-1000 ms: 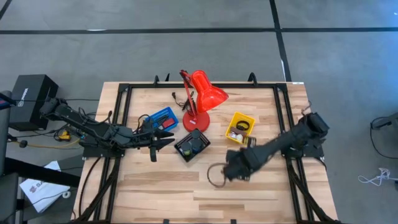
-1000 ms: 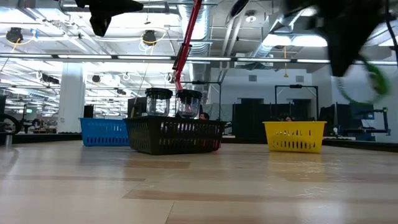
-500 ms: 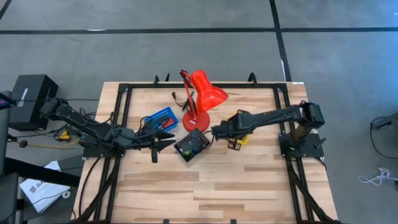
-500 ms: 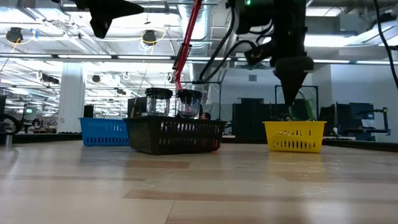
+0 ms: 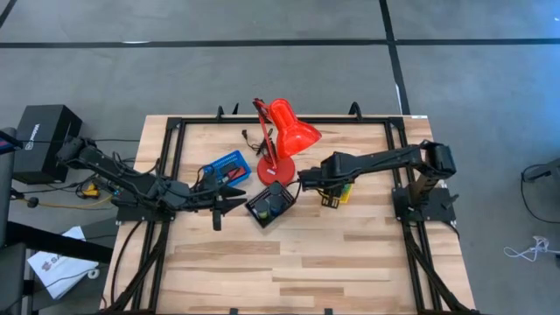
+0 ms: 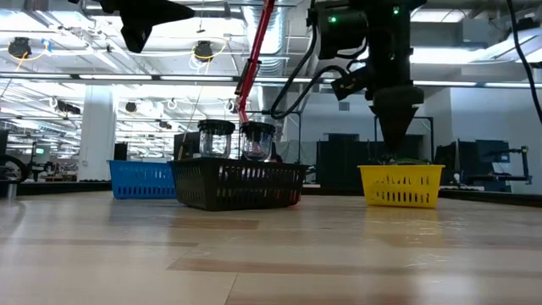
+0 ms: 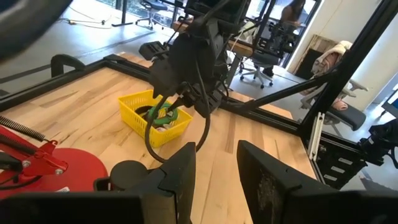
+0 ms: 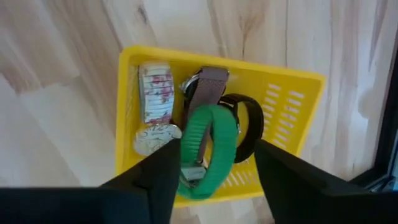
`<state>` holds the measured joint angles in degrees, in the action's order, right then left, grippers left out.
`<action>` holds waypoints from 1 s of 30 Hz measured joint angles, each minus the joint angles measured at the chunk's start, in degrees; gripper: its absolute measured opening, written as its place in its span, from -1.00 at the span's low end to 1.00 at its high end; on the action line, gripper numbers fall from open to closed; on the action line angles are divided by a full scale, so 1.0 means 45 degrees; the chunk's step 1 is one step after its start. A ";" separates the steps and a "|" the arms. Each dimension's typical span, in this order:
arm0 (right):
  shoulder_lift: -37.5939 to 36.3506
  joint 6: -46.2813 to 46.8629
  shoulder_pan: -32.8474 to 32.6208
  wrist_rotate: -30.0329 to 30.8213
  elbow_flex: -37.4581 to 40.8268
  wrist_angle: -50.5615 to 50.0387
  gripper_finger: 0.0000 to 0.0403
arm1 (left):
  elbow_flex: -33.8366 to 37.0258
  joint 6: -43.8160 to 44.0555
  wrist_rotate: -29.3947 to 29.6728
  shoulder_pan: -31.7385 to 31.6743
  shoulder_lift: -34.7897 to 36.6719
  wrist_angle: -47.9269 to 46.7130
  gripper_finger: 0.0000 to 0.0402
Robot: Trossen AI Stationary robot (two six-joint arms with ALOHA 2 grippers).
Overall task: Pick & Place Office items
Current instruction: Return to home position
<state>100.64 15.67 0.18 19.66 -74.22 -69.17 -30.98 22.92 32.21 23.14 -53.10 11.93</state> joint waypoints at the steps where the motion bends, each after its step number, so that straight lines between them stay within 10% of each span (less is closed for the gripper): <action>1: 0.0000 -0.0176 -0.0004 -0.0022 -0.0025 -0.0108 -0.01 | 0.0000 0.0000 0.0005 0.0000 0.0000 0.0004 -0.44; 17: -0.1032 0.0161 -0.1017 0.3570 -0.0688 -0.4457 0.05 | 0.0000 -0.2382 0.0773 0.0005 0.0686 0.0009 -0.44; 30: -1.1290 -0.0829 -0.1790 0.2937 0.6196 0.5479 -0.07 | 0.0104 -0.4054 0.3919 0.0413 0.3441 -0.2610 -0.44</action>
<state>49.84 11.94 -7.88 32.87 -46.33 -44.51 -30.51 4.67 49.84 24.99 -37.62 0.18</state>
